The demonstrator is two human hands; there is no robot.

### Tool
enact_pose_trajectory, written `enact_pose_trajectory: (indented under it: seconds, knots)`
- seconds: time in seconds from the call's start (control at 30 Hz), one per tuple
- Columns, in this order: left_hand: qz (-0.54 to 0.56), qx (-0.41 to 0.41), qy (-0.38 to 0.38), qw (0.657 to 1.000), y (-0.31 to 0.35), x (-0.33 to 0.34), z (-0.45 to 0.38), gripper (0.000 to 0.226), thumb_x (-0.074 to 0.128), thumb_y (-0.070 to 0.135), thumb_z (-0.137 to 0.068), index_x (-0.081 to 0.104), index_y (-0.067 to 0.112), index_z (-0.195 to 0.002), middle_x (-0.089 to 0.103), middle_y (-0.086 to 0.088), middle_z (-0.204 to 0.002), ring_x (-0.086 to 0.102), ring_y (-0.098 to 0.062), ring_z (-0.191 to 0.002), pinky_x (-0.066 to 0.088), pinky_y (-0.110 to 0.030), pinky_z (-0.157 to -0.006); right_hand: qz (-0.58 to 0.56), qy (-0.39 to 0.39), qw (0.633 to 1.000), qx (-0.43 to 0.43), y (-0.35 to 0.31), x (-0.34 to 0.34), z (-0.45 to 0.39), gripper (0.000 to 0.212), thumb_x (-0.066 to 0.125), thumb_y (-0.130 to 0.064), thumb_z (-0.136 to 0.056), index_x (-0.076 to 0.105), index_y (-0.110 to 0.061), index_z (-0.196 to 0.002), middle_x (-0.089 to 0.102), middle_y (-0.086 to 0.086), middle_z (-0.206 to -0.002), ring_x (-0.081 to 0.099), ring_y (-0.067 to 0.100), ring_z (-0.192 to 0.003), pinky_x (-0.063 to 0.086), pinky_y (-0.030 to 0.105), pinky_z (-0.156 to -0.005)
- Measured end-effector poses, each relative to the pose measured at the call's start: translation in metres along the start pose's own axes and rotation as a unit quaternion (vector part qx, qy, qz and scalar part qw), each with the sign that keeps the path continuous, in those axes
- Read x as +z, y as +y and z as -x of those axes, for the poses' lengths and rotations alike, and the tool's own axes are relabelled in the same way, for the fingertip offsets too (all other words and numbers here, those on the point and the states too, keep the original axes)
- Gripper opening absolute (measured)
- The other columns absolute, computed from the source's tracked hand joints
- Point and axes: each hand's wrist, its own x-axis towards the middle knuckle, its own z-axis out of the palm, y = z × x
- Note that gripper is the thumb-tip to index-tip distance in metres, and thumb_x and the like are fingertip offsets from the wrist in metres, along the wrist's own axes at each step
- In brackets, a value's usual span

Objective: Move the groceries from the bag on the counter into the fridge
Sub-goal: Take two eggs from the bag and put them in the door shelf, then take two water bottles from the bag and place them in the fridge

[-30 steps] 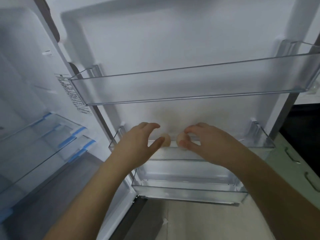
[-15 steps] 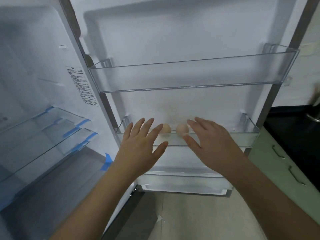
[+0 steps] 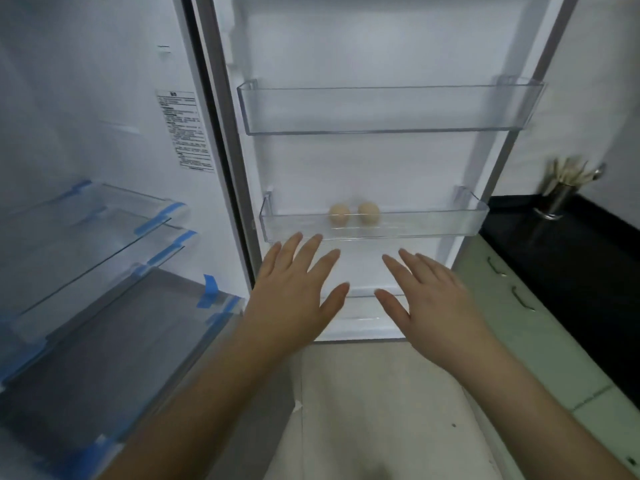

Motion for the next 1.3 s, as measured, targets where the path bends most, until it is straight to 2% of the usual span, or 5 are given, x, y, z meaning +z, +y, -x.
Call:
enact_pose_trajectory:
  seconds: [0.17,0.37,0.57,0.97,1.3]
  knots:
    - [0.006,0.084,0.000,0.996,0.040,0.002,0.015,0.076,-0.001,0.067,-0.085,0.024,0.037,-0.150,0.019,0.004,-0.161,0.011,-0.021,-0.149,-0.006,-0.039,-0.116,0.033,-0.016,0.995,0.090,0.019,-0.011,0.053,0.084,-0.003,-0.065,-0.081,0.027,-0.028,-0.150,0.025,0.001,-0.158,0.022,0.023,-0.145,0.015,0.037,-0.116]
    - [0.015,0.166,0.022,0.986,0.095,-0.014,0.017,0.061,0.022,0.058,-0.092,0.051,0.029,-0.137,0.050,-0.003,-0.145,0.041,-0.030,-0.136,0.022,-0.052,-0.113,0.062,0.018,0.983,0.170,0.044,-0.051,0.103,0.082,0.002,-0.062,-0.083,0.040,-0.023,-0.144,0.039,0.006,-0.151,0.033,0.027,-0.139,0.020,0.040,-0.115]
    - [0.027,0.249,0.030,0.968,0.170,-0.048,0.027,0.080,-0.003,0.063,-0.082,0.038,0.035,-0.145,0.031,0.003,-0.157,0.019,-0.023,-0.146,0.004,-0.044,-0.118,0.114,0.037,0.959,0.255,0.075,-0.094,0.164,0.088,-0.006,-0.061,-0.080,0.039,-0.024,-0.145,0.033,0.003,-0.155,0.029,0.024,-0.143,0.017,0.042,-0.117]
    - [0.069,0.422,0.048,0.903,0.379,-0.072,0.102,0.065,0.013,0.060,-0.093,0.014,0.035,-0.153,0.025,0.005,-0.159,0.016,-0.021,-0.147,0.007,-0.038,-0.118,0.161,0.055,0.891,0.421,0.156,-0.167,0.372,0.066,0.022,-0.059,-0.092,0.051,-0.022,-0.137,0.052,0.008,-0.142,0.049,0.027,-0.130,0.038,0.045,-0.106]
    - [0.095,0.540,0.045,0.835,0.532,-0.063,0.183,0.063,0.020,0.058,-0.093,0.034,0.030,-0.148,0.045,0.001,-0.149,0.034,-0.026,-0.140,0.022,-0.044,-0.115,0.157,0.058,0.831,0.531,0.201,-0.204,0.525,0.065,0.018,-0.060,-0.094,0.032,-0.027,-0.148,0.032,0.001,-0.155,0.028,0.021,-0.143,0.025,0.038,-0.113]
